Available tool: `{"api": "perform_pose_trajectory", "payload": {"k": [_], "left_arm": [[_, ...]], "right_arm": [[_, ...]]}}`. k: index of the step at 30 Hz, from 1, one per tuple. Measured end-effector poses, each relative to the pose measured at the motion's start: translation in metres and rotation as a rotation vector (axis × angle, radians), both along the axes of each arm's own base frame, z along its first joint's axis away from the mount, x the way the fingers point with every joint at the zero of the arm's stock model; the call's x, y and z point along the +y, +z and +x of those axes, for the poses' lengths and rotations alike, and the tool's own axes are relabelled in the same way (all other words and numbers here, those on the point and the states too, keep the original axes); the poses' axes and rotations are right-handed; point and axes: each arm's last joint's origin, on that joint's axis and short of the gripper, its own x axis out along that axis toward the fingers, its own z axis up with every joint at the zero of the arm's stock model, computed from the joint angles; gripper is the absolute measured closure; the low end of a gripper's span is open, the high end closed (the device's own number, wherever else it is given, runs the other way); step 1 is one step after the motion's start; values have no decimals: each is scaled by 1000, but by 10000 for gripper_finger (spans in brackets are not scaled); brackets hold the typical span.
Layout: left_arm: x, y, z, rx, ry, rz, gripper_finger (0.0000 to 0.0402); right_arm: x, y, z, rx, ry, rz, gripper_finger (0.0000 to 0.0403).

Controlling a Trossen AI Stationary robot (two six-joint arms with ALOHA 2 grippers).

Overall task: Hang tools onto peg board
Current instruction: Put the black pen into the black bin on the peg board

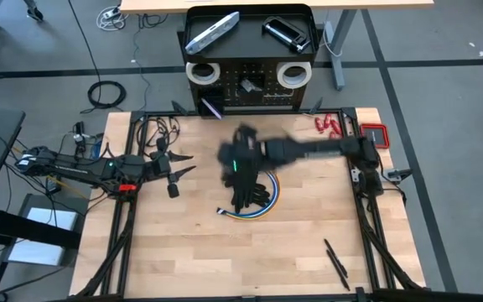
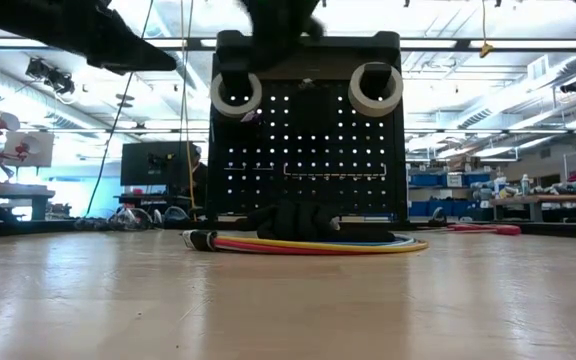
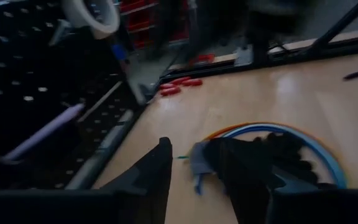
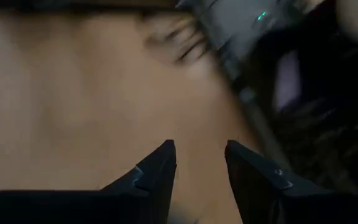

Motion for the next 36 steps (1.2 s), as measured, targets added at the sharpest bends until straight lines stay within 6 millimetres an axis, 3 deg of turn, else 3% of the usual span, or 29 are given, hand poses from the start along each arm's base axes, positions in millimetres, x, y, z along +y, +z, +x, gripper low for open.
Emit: {"api": "perform_pose_trajectory", "payload": {"k": [5, 10, 14, 17, 20, 24, 30, 36], "left_arm": [[0, 1, 0, -46, 17, -90, 257], [0, 1, 0, -88, 25, -220, 257], [-3, -4, 2, -82, -38, -307, 257], [-6, -12, 6, -82, -117, -345, 257], [-8, -17, 12, -127, -169, -399, 257], [-11, -29, 20, -119, -220, -462, 257], [-24, -40, 31, -96, -284, -508, 257], [-35, -44, 37, -94, -336, -521, 257]], "right_arm": [[97, -28, -34, 159, -74, 156, 251], [180, -61, -92, 296, -331, 391, 251], [231, -92, -139, 473, -516, 562, 248], [257, -115, -171, 596, -613, 623, 247], [272, -135, -196, 725, -702, 663, 245], [276, -150, -206, 832, -709, 708, 221], [260, -175, -216, 970, -602, 715, 169], [237, -196, -231, 967, -550, 874, 164]]}}
